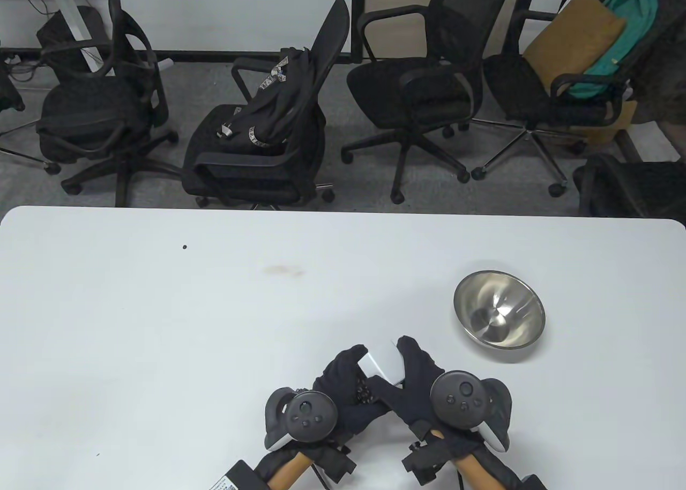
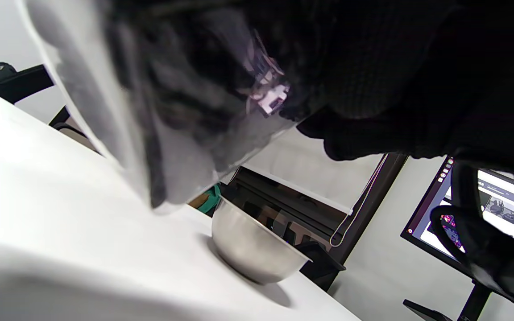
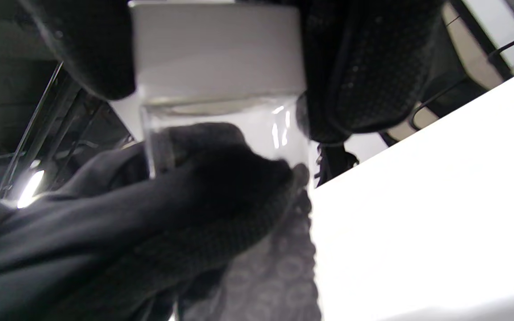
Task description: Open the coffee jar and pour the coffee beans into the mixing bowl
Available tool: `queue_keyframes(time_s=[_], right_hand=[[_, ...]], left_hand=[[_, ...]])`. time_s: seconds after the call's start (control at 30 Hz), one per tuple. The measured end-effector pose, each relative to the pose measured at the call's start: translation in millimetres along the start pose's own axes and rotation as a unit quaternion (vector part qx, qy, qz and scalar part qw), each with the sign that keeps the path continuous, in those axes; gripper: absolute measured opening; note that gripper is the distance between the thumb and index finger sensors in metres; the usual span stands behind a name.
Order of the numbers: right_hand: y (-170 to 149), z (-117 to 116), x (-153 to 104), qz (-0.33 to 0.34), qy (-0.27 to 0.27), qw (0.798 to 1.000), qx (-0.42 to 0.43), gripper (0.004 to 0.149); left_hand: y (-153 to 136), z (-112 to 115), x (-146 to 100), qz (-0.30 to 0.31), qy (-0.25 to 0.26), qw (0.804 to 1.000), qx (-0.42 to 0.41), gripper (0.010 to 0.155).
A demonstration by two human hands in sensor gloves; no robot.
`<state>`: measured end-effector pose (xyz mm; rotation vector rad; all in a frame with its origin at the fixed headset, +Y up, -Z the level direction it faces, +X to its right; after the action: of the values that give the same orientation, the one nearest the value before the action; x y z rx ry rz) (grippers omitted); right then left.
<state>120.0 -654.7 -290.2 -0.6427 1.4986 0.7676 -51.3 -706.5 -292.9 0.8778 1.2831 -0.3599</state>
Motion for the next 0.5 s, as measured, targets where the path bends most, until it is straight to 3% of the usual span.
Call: queue_keyframes(time_s=[0.3,0.5], right_hand=[[0.7,-6.6,16.4,0.016,0.108,0.991,-0.081,0.104],[-2.0,-10.9,15.5,0.032,0.086,0.992,-0.090,0.100]], left_hand=[[1.5,6.5,0.0,0.011,-0.037,0.999,0.013,0.095],[2.6,10.9,-0.3,0.027,-0.056,0.998,0.029,0.093]])
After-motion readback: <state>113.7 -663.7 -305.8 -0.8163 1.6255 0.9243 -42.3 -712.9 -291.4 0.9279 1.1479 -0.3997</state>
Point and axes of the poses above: the tracker on the back of each hand, its own y axis roughly to the thumb side, its own x axis roughly from the wrist to the fingertips, z = x × y, the point moved 4 cm from there along x, roughly from the wrist to the fingertips, and after that the axes turned 14 degrees about -z, right-handed, at the moved point
